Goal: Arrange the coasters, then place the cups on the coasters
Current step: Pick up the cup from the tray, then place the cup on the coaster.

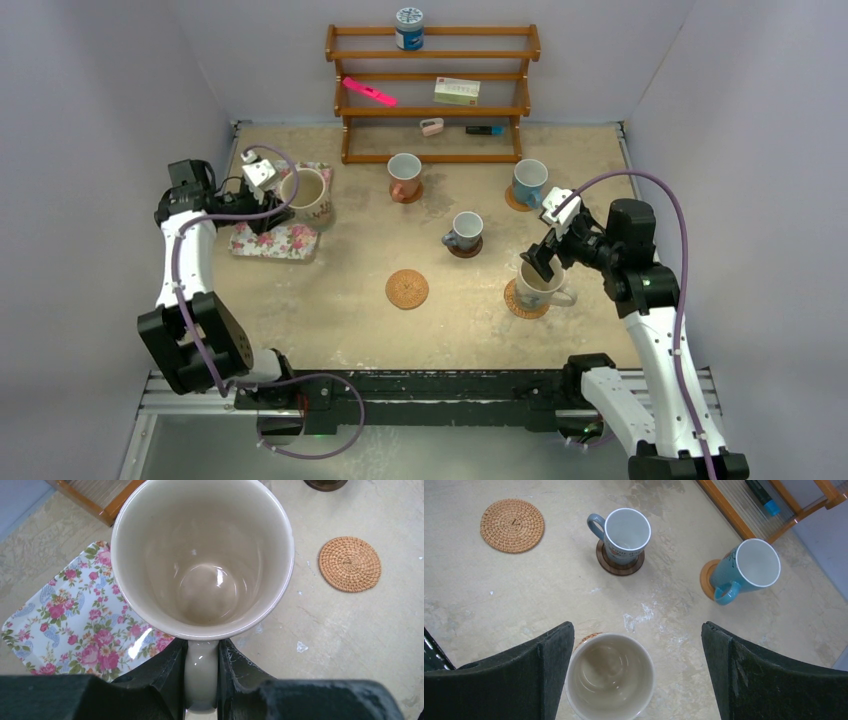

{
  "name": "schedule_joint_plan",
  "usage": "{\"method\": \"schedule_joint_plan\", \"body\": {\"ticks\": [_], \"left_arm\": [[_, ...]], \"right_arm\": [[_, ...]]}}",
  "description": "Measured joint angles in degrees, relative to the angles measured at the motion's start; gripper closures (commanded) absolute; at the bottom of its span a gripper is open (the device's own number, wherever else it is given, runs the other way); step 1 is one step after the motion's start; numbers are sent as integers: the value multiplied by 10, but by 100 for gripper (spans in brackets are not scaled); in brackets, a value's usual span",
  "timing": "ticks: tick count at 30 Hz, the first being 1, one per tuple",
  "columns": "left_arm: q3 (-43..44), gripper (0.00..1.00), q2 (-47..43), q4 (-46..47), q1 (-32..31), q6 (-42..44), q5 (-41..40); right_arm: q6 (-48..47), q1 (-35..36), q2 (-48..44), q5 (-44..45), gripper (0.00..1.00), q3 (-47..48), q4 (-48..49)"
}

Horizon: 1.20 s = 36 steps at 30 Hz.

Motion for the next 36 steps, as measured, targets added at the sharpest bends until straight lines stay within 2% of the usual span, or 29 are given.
{"method": "schedule_joint_plan", "body": {"ticks": [7,15,28,36], "left_arm": [[-18,100,-34,-9,-23,1,9],[-67,100,-80,-2,-82,-18,3],[-116,100,-105,41,-188,-66,-31],[-128,100,-107,61,-232,-80,-48]], "right_arm": [[0,0,0,0,1,0,0],[0,0,0,0,1,0,-1],[-8,0,-7,0,1,0,-8],[-11,0,-7,-1,1,0,-16]]}}
